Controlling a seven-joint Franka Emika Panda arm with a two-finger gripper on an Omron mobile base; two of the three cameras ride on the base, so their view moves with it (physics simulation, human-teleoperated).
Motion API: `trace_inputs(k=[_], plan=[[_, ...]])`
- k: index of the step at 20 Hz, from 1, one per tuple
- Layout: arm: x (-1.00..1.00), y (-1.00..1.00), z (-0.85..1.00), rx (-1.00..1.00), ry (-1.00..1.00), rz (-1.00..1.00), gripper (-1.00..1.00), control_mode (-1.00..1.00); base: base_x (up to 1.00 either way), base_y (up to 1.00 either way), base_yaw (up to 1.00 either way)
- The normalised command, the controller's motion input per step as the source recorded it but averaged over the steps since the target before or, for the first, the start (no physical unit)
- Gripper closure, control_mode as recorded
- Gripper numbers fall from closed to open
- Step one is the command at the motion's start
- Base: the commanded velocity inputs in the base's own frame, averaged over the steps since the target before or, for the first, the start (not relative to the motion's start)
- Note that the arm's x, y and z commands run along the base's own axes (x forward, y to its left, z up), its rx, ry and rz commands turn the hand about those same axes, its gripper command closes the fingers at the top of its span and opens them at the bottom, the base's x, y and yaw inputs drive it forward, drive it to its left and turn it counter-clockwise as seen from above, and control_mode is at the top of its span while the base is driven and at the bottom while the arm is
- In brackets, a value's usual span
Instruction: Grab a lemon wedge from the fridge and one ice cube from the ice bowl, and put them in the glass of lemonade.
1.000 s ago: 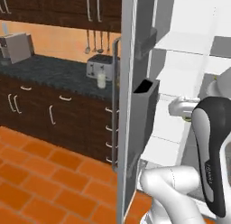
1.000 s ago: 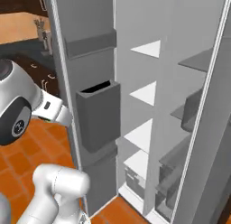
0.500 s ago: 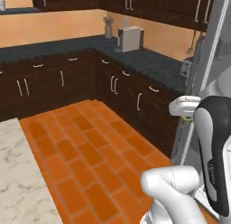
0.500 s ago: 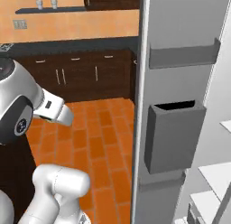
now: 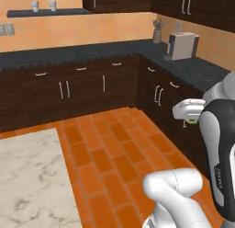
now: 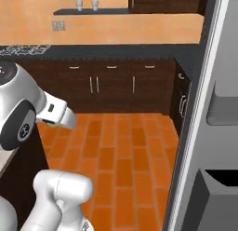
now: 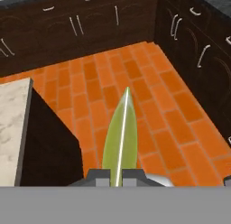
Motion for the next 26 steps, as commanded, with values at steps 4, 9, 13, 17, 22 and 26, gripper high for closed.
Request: trace_inputs(k=[4,9,13,17,22,26], plan=[[0.00,0.00,0.00,0.00,0.00,0.00,1.00,1.00,1.00,-0.36,0.00],[0.00,0.00,0.00,0.00,0.00,0.00,1.00,1.00,1.00,-0.45,-0.32],[0.00,0.00,0.00,0.00,0.00,0.00,1.00,1.00,0.89,-0.24,-0.60],[0.00,0.00,0.00,0.00,0.00,0.00,1.00,1.00,0.55,-0.04,-0.75],[0.00,0.00,0.00,0.00,0.00,0.00,1.00,1.00,0.29,0.00,-0.86],[0.00,0.00,0.00,0.00,0.00,0.00,1.00,1.00,0.28,0.00,-0.87]])
